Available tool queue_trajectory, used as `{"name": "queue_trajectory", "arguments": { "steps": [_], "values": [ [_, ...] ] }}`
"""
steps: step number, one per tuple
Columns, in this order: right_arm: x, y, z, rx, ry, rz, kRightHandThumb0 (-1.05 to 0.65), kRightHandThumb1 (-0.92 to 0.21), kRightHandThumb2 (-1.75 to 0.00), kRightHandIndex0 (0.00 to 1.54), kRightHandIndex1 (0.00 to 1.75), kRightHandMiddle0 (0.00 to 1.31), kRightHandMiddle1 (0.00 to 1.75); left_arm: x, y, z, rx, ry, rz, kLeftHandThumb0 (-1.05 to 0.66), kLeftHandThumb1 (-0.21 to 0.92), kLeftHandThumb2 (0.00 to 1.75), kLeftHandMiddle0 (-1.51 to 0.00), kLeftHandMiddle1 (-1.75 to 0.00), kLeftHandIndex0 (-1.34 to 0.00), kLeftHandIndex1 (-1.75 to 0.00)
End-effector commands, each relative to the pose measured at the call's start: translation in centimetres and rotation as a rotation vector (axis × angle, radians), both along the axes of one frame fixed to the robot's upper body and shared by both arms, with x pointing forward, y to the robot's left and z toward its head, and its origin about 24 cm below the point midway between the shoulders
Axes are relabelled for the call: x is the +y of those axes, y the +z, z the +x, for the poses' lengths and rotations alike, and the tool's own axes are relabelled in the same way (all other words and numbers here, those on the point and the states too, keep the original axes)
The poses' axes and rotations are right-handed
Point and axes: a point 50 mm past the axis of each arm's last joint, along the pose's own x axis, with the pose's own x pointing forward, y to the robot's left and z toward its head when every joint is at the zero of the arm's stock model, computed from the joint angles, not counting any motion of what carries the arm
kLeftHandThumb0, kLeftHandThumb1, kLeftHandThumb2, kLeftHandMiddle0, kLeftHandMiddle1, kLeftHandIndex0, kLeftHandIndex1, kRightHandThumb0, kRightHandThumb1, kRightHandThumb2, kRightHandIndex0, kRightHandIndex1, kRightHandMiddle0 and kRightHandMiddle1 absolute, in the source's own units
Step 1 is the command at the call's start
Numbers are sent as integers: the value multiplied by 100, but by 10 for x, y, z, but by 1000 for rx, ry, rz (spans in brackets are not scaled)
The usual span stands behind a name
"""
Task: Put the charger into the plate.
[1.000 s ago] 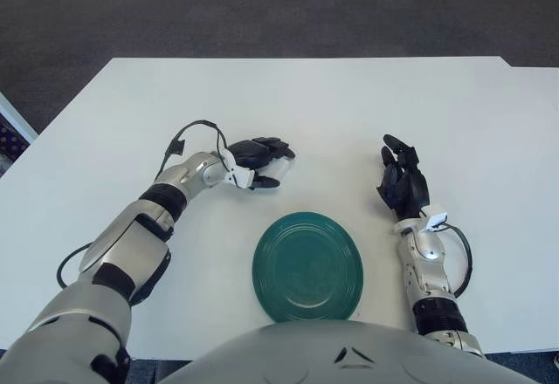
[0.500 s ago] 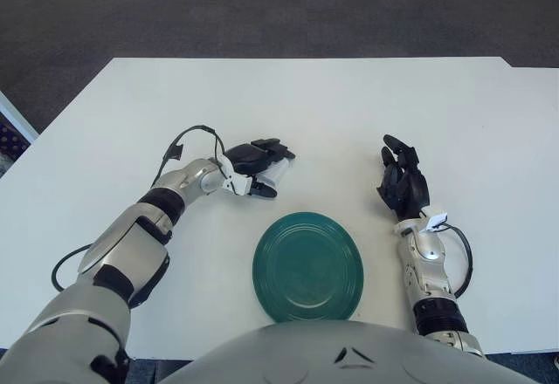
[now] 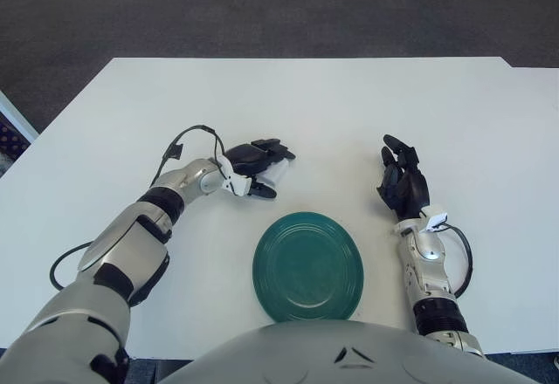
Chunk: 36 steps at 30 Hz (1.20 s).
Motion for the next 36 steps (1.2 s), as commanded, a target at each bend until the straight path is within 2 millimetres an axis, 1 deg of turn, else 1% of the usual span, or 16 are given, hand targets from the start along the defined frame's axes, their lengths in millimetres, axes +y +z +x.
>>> {"name": "queue_trajectory", "arguments": {
  "steps": [1,7,11,12,13,14,15,16,18,19,20,21,22,24,27,36],
  "values": [
    [3,-67,-53,384,-26,61,-82,-92,-89,40,1,0,74,13,-43,-32,179,-37,171,-105,92,48,-14,-1,0,-77],
    [3,-66,-53,378,-23,55,-82,-92,-89,40,1,0,74,13,-43,-31,186,-30,169,-104,92,49,-17,-2,0,-80],
    [4,-66,-53,373,-21,54,-82,-92,-90,40,1,0,74,13,-44,-30,207,-14,165,-102,92,48,-26,-5,0,-86],
    [4,-66,-53,373,-21,54,-82,-92,-90,41,1,0,75,13,-44,-30,213,-10,164,-100,92,47,-24,-33,-3,-93],
    [4,-66,-53,373,-21,56,-82,-92,-90,41,1,0,75,13,-44,-30,218,-9,164,-99,92,47,-21,-48,-4,-96],
    [4,-66,-53,374,-21,57,-82,-92,-90,41,1,0,75,13,-44,-29,221,-8,164,-98,92,46,-16,-71,-5,-111],
    [5,-66,-53,374,-22,60,-82,-92,-90,41,1,0,76,13,-44,-29,220,-7,165,-98,92,46,-14,-79,-5,-116],
    [5,-66,-53,375,-23,63,-82,-92,-90,41,1,0,76,13,-44,-29,219,-6,166,-95,92,44,-17,-102,-6,-134],
    [5,-66,-53,376,-24,68,-82,-92,-89,42,1,0,77,13,-45,-29,208,-2,166,-88,92,38,-21,-138,-10,-156],
    [5,-67,-53,376,-25,70,-82,-92,-89,42,1,0,77,13,-47,-29,193,10,165,-87,92,37,-22,-146,-12,-160],
    [6,-67,-53,377,-26,72,-82,-92,-89,42,1,0,77,14,-48,-30,181,19,165,-77,90,32,-34,-156,-22,-165],
    [6,-67,-53,377,-27,73,-82,-92,-89,42,1,0,77,14,-50,-30,163,41,167,-74,89,31,-39,-160,-26,-167],
    [6,-67,-53,378,-27,73,-82,-92,-89,41,1,0,76,15,-51,-29,149,56,169,-62,76,56,-47,-165,-34,-169],
    [6,-67,-54,378,-28,72,-82,-92,-89,41,1,0,76,15,-52,-28,114,82,166,-51,59,89,-58,-171,-43,-172],
    [6,-67,-54,378,-30,69,-82,-92,-89,40,0,0,74,15,-53,-27,78,137,150,-46,48,108,-68,-173,-49,-174],
    [4,-66,-54,374,-34,57,-82,-92,-90,40,0,0,73,16,-57,-30,52,223,77,-43,42,117,-82,-175,-52,-175]
  ]
}}
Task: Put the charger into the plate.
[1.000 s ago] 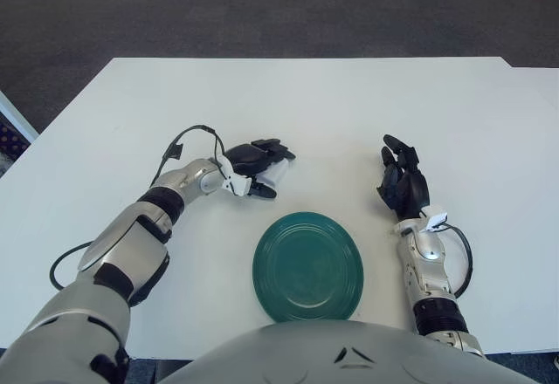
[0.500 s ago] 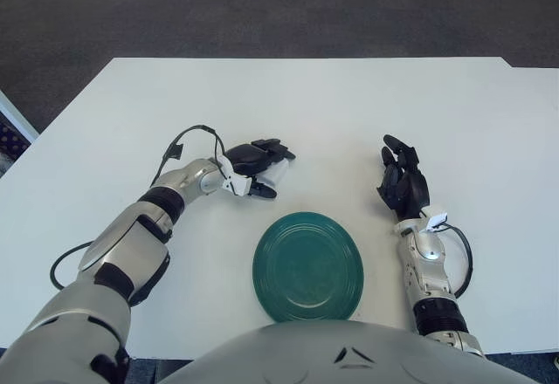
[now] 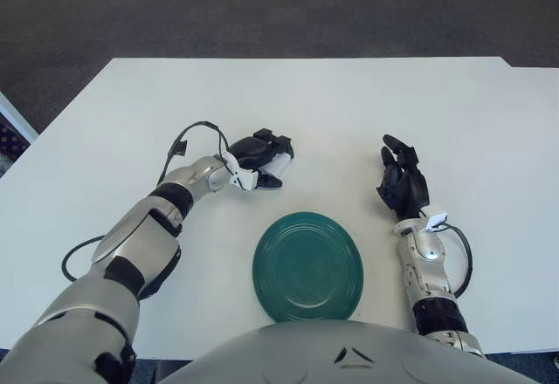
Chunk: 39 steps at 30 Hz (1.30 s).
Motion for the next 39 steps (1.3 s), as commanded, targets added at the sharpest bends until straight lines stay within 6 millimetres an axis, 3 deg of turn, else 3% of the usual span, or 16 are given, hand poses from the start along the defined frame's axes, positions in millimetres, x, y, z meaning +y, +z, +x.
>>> {"name": "queue_trajectory", "arguments": {
  "steps": [1,14,33,37,39],
  "values": [
    [4,-66,-54,375,-31,57,-82,-92,-90,40,0,0,73,25,-52,-39,202,50,124,-43,43,117,-83,-175,-52,-175],
    [6,-66,-52,373,-42,62,-82,-92,-90,42,1,0,76,24,-51,-42,184,27,82,-42,43,117,-89,-175,-51,-175],
    [4,-66,-51,367,-57,62,-82,-92,-90,45,2,1,79,20,-47,-42,114,-6,61,-42,46,113,-83,-175,-49,-175],
    [4,-66,-51,368,-58,61,-82,-92,-90,45,2,1,80,18,-36,-37,80,-23,13,-42,46,113,-84,-175,-49,-175],
    [3,-66,-52,368,-59,61,-82,-92,-90,46,2,1,80,17,-20,-28,45,-38,-36,-42,45,114,-85,-175,-49,-175]
  ]
}}
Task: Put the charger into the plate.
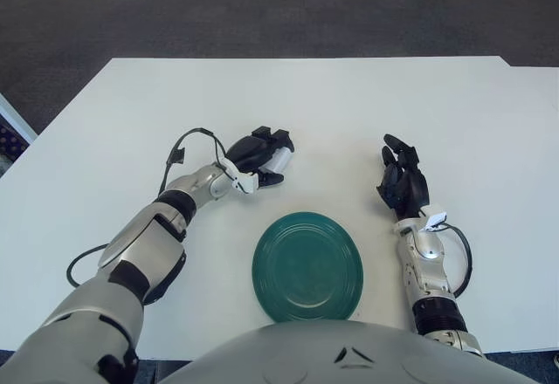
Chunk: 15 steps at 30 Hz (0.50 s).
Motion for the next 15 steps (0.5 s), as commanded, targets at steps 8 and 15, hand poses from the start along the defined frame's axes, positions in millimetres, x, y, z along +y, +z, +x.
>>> {"name": "queue_trajectory", "arguments": {
  "steps": [8,15],
  "values": [
    [5,-66,-53,370,-33,65,-83,-92,-90,45,1,0,79,-4,75,-15,-128,-160,-21,-43,41,120,-98,-175,-53,-175],
    [5,-67,-54,370,-33,61,-83,-92,-89,44,1,0,79,-10,100,-39,-203,-231,-80,-43,43,117,-102,-175,-51,-175]
  ]
}}
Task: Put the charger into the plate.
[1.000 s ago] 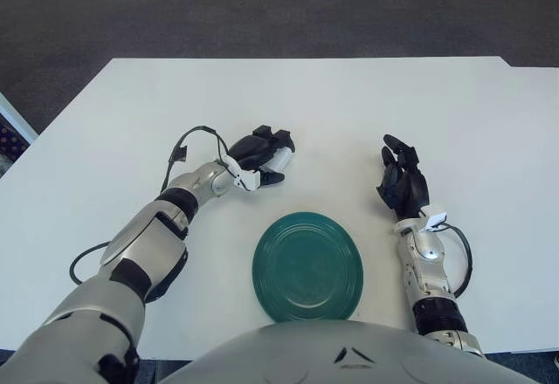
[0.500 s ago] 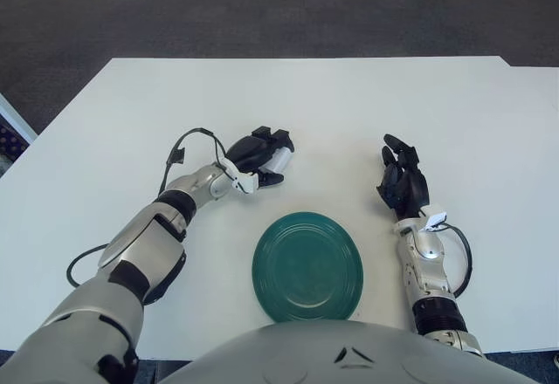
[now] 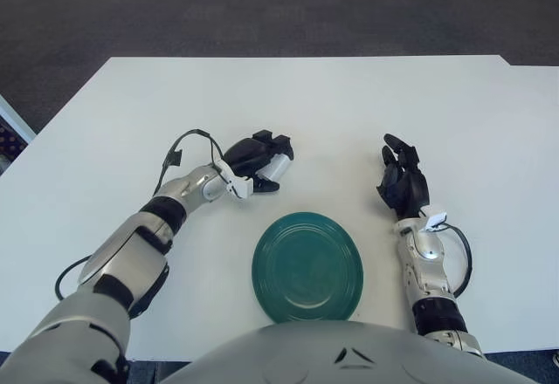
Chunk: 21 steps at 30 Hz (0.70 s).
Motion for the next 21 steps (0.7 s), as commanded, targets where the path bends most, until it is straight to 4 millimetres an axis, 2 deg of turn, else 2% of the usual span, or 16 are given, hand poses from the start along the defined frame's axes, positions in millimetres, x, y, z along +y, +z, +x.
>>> {"name": "queue_trajectory", "arguments": {
  "steps": [1,4,10,14,18,21],
  "values": [
    [5,-72,-55,397,-35,66,-83,-92,-89,44,1,0,79,-6,61,-34,-153,-118,-85,-43,43,116,-102,-175,-51,-175],
    [5,-73,-55,401,-36,68,-83,-92,-88,44,1,0,79,-12,75,-51,-194,-174,-103,-43,45,115,-102,-175,-50,-175],
    [7,-74,-55,403,-33,72,-83,-92,-88,43,0,0,79,-17,80,-66,-183,-220,-108,-44,39,122,-108,-175,-55,-175],
    [8,-73,-54,397,-27,77,-82,-92,-88,43,0,0,80,-23,82,-86,-155,-284,-105,-46,33,129,-111,-175,-59,-175],
    [9,-73,-54,393,-23,78,-82,-92,-87,43,0,0,80,-30,95,-106,-98,-349,-114,-47,30,133,-113,-175,-62,-175],
    [8,-73,-53,390,-18,79,-82,-92,-87,42,0,0,80,-34,95,-117,3,-417,-84,-48,29,134,-113,-175,-63,-175]
  ]
}}
